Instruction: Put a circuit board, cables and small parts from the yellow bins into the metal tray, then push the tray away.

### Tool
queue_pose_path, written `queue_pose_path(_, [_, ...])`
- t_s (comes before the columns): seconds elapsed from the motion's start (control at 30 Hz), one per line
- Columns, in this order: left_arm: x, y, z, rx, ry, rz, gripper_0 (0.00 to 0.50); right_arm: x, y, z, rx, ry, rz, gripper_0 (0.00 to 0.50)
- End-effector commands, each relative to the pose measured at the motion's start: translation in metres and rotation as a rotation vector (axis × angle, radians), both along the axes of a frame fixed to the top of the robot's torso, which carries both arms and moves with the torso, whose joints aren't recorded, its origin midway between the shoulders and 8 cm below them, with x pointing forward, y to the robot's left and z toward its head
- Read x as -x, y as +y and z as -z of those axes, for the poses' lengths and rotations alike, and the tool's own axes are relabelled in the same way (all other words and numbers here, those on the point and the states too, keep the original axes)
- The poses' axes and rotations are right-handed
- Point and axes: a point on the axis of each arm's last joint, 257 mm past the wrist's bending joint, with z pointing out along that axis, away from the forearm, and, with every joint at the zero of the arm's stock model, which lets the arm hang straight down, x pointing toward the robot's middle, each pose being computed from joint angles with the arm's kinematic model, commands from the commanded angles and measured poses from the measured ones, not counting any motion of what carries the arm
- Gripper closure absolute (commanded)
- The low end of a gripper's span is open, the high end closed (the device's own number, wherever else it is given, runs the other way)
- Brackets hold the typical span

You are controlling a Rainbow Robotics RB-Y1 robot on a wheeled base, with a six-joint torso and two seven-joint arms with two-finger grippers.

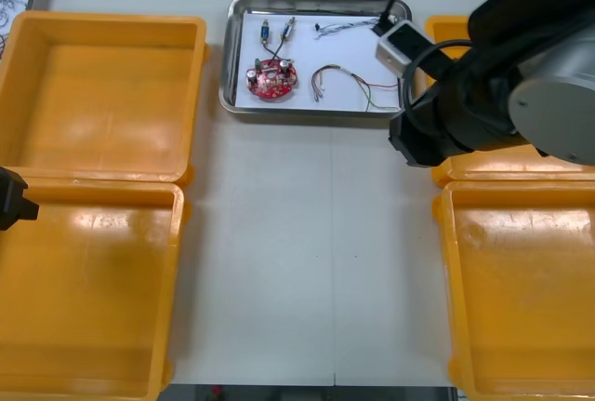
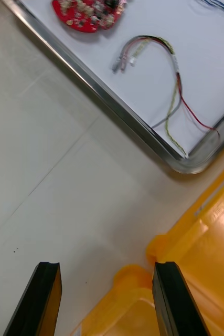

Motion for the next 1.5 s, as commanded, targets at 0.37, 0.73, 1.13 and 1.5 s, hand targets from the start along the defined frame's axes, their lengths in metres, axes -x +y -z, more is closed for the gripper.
queue_pose_path(0.37, [0.006,0.013,-0.010,-0.080,-0.003,0.058,0.000,0.038,-0.133,-0.007,-0.287,0.047,0.421,0.000])
queue_pose_path(0.73, [0.006,0.013,-0.010,-0.080,-0.003,0.058,0.000,0.063,-0.212,0.003,-0.292,0.052,0.597,0.000])
queue_pose_path(1.13, [0.006,0.013,-0.010,-0.080,-0.003,0.058,0.000,0.087,-0.256,0.055,-0.244,0.178,0.723,0.000])
queue_pose_path(1.5, [0.006,0.013,-0.010,-0.080,-0.003,0.058,0.000,0.088,-0.255,0.066,-0.214,0.228,0.682,0.000])
